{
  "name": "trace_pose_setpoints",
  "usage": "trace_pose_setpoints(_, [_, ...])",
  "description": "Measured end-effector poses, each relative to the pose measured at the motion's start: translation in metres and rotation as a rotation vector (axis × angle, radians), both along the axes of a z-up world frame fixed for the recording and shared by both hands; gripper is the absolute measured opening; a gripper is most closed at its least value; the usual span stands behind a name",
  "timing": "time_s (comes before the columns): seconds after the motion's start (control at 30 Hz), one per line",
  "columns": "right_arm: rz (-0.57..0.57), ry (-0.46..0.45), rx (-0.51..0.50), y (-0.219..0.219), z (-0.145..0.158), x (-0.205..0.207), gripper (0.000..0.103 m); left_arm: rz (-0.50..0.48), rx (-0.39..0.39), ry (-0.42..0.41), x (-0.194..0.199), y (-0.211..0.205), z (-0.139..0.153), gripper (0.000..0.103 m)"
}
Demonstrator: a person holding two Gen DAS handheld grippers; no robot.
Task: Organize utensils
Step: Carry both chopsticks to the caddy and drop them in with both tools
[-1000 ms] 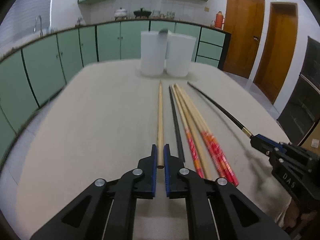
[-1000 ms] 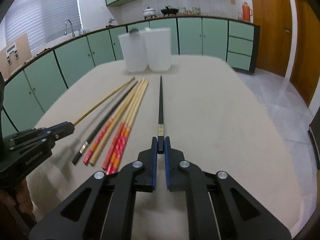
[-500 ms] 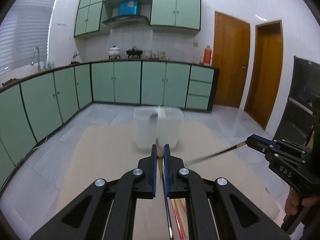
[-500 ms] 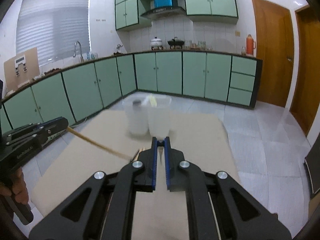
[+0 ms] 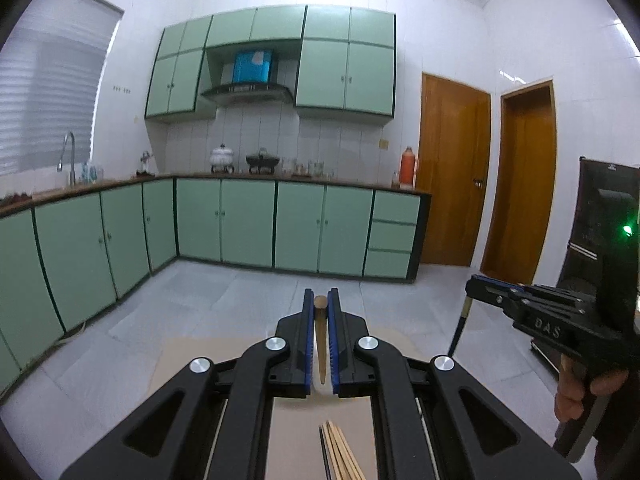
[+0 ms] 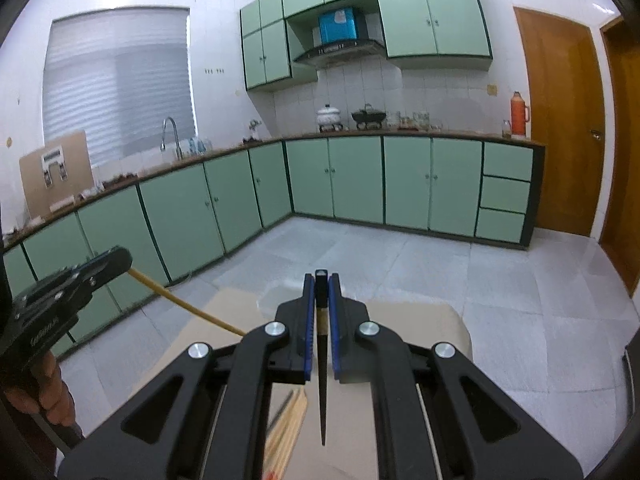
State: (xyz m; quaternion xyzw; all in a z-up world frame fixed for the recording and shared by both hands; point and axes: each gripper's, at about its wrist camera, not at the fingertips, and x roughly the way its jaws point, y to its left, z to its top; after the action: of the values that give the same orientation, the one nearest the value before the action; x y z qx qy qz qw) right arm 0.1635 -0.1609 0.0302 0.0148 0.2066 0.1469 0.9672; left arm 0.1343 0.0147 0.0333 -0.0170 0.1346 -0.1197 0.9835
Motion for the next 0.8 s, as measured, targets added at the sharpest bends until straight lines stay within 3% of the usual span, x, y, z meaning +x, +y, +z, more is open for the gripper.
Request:
trace_pose_setpoints(0.2, [-0.001,-0.079,0.023,0.004,0.039,0.053,0.006,0.024,0.022,-0.085,0.022,0.002,0.034,0.006])
trace_pose_setpoints(0.37, [-0.024,-0.139,0.033,0.007,0.047,0.099,0.006,0.030,0.039,-0.070,0.053,-0.001,0.037,0.006])
trace_pose_setpoints(0.63, [-0.071,-0.097,0.023,0.013,-0.002,0.169,0.006,0.038,0.054,0.042,0.122,-0.006,0.001,0.006])
trace_pose_setpoints(0.8, [-0.077,-0.029,0.008,0.019,-0.037,0.183,0.006,0.047,0.069,0.123,0.160,-0.009,-0.033,0.006])
